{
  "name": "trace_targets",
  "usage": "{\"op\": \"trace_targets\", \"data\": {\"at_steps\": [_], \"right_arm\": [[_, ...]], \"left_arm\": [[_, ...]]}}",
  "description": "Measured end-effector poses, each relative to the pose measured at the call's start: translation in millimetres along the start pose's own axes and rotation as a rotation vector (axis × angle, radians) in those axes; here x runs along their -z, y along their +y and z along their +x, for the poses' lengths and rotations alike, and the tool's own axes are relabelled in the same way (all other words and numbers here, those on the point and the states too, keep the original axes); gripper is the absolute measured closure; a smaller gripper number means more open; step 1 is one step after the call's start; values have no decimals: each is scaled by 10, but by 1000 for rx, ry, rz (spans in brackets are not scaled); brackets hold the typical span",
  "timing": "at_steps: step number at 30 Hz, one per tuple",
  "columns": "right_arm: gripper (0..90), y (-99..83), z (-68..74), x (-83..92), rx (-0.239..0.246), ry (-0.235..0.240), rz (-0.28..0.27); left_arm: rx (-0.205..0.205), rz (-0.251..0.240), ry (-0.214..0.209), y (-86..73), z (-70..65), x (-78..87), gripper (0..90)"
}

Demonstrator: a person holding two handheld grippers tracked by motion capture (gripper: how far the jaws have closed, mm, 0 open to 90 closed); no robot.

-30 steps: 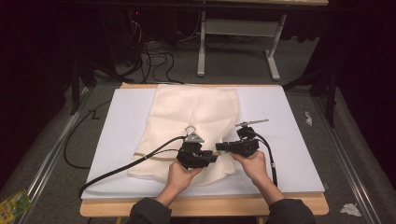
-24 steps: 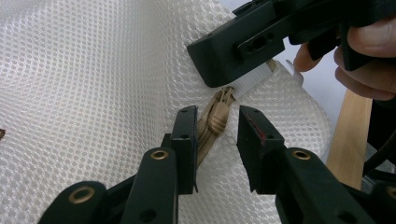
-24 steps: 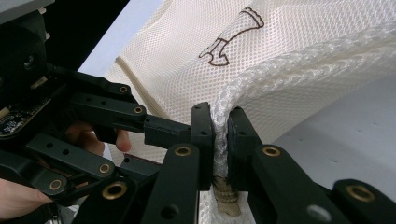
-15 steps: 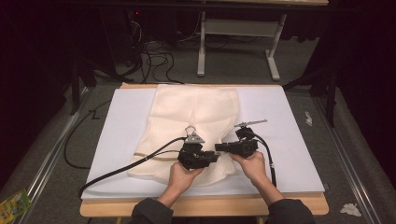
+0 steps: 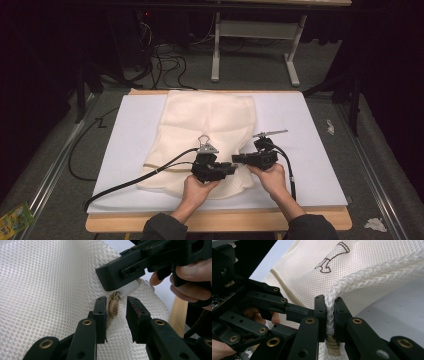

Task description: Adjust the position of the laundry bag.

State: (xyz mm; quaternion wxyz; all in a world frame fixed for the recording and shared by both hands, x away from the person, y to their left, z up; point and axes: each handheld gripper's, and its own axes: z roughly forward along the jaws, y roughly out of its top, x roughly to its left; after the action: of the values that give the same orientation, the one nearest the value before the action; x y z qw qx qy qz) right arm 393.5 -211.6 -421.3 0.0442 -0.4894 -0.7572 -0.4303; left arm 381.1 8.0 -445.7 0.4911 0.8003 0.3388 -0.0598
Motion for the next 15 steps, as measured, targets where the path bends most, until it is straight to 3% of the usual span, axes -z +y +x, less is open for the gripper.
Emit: {"op": "trace_targets", "data": {"at_steps": [4,10,15], "right_arm": [[853,-17,-23,14,-4,1,-4],[853,-21,-19,5,-5,1,-9],[853,-20,0,-1,0,-4,-9]], "left_arm": [[26,-8,-14,-52,28,8,703],[58,-2,4,-58,25,12,690],[80,-3,-16,-57,25,7,665]]}}
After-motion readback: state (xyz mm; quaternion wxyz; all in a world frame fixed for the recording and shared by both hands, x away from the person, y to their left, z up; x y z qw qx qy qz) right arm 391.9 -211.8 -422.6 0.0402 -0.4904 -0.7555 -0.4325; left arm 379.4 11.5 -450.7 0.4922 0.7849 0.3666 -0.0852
